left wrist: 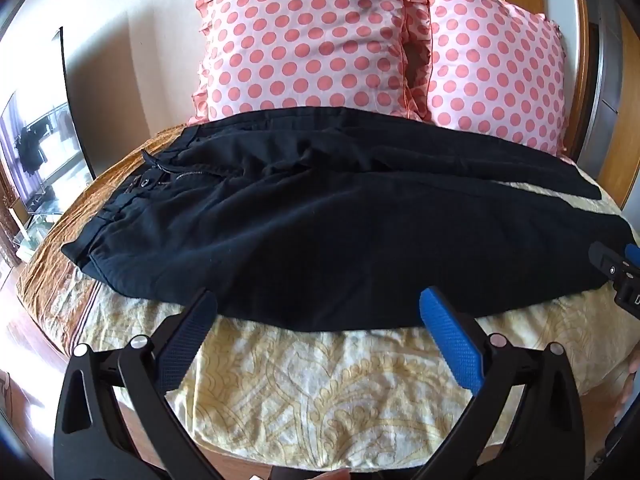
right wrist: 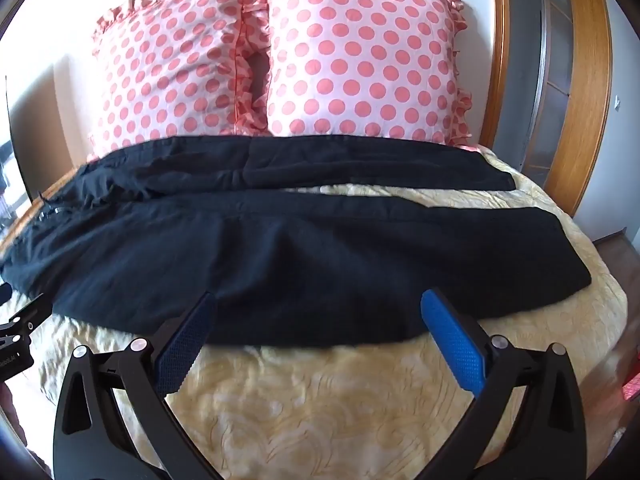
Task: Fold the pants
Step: 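Move both grippers over the black trousers near the waistband and legs, then grasp the trouser leg end with the right gripper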
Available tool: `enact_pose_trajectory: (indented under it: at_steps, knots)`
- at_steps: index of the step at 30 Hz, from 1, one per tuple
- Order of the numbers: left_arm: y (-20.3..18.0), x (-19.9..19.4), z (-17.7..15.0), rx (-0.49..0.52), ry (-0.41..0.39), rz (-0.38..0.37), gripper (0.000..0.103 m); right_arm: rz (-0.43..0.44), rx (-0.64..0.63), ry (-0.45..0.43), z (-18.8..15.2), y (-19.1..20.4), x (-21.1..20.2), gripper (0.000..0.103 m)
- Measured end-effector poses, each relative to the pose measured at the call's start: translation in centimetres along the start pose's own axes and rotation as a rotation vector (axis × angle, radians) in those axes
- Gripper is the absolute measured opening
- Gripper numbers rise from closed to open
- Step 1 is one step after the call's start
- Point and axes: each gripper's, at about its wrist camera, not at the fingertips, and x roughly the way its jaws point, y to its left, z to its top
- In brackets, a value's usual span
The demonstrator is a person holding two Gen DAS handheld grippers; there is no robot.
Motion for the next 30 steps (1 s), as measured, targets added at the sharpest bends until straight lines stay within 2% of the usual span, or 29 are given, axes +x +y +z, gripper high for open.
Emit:
enact_pose_trajectory:
  at_steps: [4,9,13,15,19,24,25,26,28,30]
  knots:
    - [0.8,0.7,3.2,-0.029,-0.041,-0.016,0.101,0.070,0.057,-0.004,4.0,-2.7,1.5,0.102]
    - [1.9,2.7,8.4,-0.093,-0.099,-0.068,0.101,0.105,0.185,0.056,10.9,-9.7,6.4,0.102]
    - [2.1,5.1,11.2,-0.083,-0.088,-0.052,0.101,0.049,0.317,0.138,15.8,-16.9,12.1,0.102]
    - [1.8,5.9,12.3,-0.068,-0.106,-0.014,0.101,0.018,0.420,0.195,17.9,-21.0,15.6,0.102]
    - [1.0,7.4,13.6,-0.044,-0.129,0.046,0.101,-0.076,0.598,0.268,19.9,-27.2,21.5,0.101]
    - [1.3,9.7,13.5,-0.060,-0.083,-0.013,0.101,-0.183,0.719,0.363,20.2,-30.5,26.8,0.081]
    - [1.1,10.1,13.5,-0.054,-0.075,-0.021,0.101,-0.197,0.745,0.374,20.1,-30.8,27.5,0.071]
    - [1.1,11.1,13.1,-0.071,-0.038,-0.037,0.101,-0.204,0.768,0.378,19.9,-31.1,27.9,0.065]
    - [0.6,12.1,12.7,-0.069,-0.015,-0.046,0.101,-0.180,0.813,0.361,19.8,-31.4,28.9,0.064]
    - [0.2,12.2,12.9,-0.048,-0.021,-0.033,0.101,-0.198,0.824,0.358,20.1,-31.2,29.5,0.063]
